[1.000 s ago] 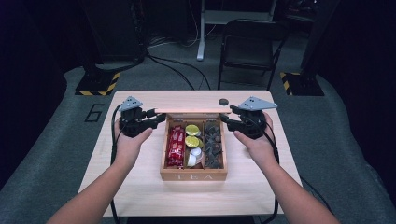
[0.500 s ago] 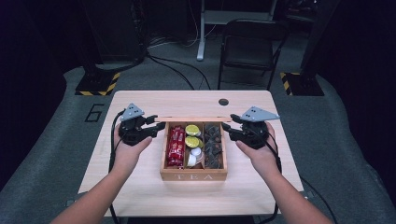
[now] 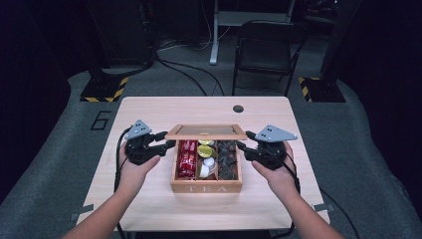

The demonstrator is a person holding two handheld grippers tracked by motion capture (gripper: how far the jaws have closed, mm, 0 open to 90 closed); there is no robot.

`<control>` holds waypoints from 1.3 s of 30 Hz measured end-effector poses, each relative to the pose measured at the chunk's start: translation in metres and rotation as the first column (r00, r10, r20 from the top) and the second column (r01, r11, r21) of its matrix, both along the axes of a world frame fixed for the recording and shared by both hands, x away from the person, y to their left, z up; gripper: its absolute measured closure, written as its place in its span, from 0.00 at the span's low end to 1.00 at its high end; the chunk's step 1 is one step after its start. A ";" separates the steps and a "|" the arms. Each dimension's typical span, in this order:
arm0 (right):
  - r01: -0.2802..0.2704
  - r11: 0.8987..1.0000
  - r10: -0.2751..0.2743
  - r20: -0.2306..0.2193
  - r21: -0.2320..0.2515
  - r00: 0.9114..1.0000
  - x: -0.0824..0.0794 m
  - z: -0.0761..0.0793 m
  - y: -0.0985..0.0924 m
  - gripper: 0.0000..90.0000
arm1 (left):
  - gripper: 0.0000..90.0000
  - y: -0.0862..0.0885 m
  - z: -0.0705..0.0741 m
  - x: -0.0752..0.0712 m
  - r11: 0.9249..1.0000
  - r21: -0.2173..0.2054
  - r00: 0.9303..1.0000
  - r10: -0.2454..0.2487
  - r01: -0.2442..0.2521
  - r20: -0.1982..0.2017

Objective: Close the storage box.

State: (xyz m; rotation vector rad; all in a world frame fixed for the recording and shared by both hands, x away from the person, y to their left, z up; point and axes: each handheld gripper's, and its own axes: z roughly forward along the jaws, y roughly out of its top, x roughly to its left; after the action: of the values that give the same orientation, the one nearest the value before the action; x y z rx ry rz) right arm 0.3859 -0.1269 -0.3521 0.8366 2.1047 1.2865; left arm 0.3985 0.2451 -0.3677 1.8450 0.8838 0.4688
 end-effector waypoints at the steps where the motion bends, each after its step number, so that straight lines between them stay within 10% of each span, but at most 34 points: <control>1: 0.002 1.000 -0.002 -0.007 0.006 1.000 -0.001 -0.002 0.000 0.58 | 0.58 0.000 0.000 -0.001 1.000 -0.001 1.000 -0.002 0.002 -0.001; 39: -0.005 0.999 0.008 -0.065 0.048 0.998 -0.032 -0.059 -0.007 0.58 | 0.56 0.004 -0.048 -0.041 0.999 0.006 0.998 -0.053 0.053 -0.016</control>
State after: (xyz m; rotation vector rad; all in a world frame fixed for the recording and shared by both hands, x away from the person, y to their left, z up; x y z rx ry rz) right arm 0.3542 -0.1335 -0.4108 0.9045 2.1365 1.3339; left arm 0.3575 0.2486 -0.4160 1.8752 0.8428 0.4252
